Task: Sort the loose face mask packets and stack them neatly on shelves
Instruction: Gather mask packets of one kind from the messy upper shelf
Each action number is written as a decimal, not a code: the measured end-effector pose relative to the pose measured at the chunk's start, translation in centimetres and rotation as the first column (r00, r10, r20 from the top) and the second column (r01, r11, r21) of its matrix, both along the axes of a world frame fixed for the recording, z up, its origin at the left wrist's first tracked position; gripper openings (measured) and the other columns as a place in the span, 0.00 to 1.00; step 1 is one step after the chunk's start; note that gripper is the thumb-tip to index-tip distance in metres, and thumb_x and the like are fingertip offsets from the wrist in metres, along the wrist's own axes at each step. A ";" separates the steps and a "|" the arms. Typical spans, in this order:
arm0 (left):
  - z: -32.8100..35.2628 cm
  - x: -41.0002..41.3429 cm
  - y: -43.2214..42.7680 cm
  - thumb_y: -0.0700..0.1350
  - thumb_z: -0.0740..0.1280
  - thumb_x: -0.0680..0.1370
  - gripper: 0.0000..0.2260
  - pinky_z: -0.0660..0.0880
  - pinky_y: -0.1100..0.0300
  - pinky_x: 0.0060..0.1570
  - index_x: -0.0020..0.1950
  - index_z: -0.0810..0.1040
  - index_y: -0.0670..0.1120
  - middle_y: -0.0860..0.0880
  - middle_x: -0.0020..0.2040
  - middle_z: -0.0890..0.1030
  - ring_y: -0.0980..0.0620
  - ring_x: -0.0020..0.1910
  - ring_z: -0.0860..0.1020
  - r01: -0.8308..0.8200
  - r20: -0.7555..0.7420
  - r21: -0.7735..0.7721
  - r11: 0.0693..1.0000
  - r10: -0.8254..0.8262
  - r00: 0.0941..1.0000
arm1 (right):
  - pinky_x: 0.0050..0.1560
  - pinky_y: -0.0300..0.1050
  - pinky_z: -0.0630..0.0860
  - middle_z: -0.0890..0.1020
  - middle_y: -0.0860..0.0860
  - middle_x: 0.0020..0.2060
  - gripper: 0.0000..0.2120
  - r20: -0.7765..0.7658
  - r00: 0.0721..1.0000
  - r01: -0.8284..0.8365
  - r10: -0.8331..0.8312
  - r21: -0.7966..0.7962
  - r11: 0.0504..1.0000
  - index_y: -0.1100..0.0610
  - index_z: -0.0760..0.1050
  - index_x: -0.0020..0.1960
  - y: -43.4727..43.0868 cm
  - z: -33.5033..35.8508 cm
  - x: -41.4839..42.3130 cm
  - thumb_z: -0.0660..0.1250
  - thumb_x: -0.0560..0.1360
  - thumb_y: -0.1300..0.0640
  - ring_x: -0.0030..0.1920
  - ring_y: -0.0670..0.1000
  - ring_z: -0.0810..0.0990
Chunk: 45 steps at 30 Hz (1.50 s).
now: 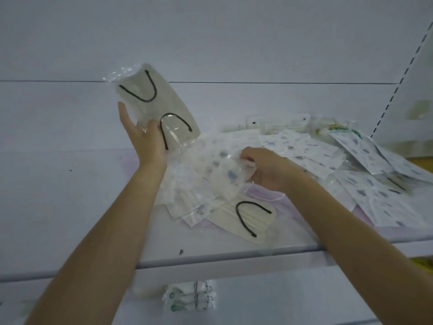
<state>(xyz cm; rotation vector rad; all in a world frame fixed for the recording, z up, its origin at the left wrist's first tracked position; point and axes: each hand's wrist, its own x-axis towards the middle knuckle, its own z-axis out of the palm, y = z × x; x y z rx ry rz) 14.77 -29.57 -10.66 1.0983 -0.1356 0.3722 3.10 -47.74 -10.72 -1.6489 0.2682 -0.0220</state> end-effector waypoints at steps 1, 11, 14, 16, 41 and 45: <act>0.1 -0.1 0.3 0.33 0.58 0.77 0.33 0.72 0.51 0.65 0.76 0.51 0.56 0.46 0.72 0.67 0.49 0.66 0.72 0.038 -0.022 -0.057 0.998 -0.039 0.999 | 0.33 0.38 0.77 0.74 0.53 0.35 0.10 -0.037 0.996 -0.091 0.087 -0.128 0.988 0.58 0.70 0.40 0.9 -0.2 -0.1 0.57 0.79 0.64 0.34 0.48 0.73; -0.9 -0.9 -2.4 0.38 0.66 0.77 0.31 0.73 0.51 0.59 0.77 0.57 0.49 0.47 0.58 0.78 0.52 0.49 0.77 0.416 -0.176 0.403 0.815 -0.377 0.910 | 0.50 0.37 0.67 0.79 0.46 0.49 0.11 0.210 0.969 0.242 -0.129 -0.721 0.649 0.55 0.77 0.57 -2.0 -1.5 -2.7 0.62 0.78 0.54 0.51 0.46 0.76; -1.0 -1.9 -3.0 0.41 0.67 0.77 0.10 0.76 0.51 0.52 0.58 0.75 0.44 0.45 0.46 0.78 0.51 0.42 0.75 0.388 -0.125 0.561 0.731 -0.388 0.913 | 0.50 0.37 0.67 0.79 0.45 0.50 0.11 0.223 0.957 0.292 -0.188 -0.722 0.627 0.54 0.77 0.57 -4.4 -1.4 -4.7 0.63 0.77 0.53 0.51 0.45 0.76; -1.0 -2.2 -3.2 0.40 0.67 0.77 0.08 0.72 0.62 0.40 0.41 0.71 0.50 0.50 0.35 0.73 0.54 0.33 0.73 0.327 -0.072 0.562 0.759 -0.350 0.934 | 0.53 0.39 0.70 0.80 0.47 0.52 0.12 0.205 0.962 0.272 -0.178 -0.720 0.638 0.54 0.77 0.58 -5.6 -1.1 -5.9 0.65 0.76 0.52 0.53 0.46 0.78; -1.1 0.0 2.4 0.32 0.60 0.75 0.10 0.68 0.64 0.33 0.42 0.69 0.48 0.52 0.36 0.72 0.56 0.30 0.69 -0.049 -0.205 -0.071 0.996 0.034 0.978 | 0.63 0.48 0.63 0.75 0.53 0.57 0.17 -0.159 0.928 -0.291 0.337 -0.875 0.387 0.57 0.72 0.59 4.0 -3.2 3.2 0.51 0.82 0.48 0.59 0.54 0.72; -1.0 -0.3 1.6 0.35 0.64 0.76 0.12 0.69 0.65 0.35 0.40 0.68 0.50 0.53 0.35 0.72 0.58 0.30 0.70 0.012 -0.156 0.027 1.000 -0.008 0.988 | 0.62 0.40 0.61 0.74 0.52 0.65 0.16 0.278 0.948 0.146 0.155 -0.813 0.563 0.55 0.73 0.65 2.8 -2.4 3.2 0.58 0.80 0.52 0.66 0.53 0.70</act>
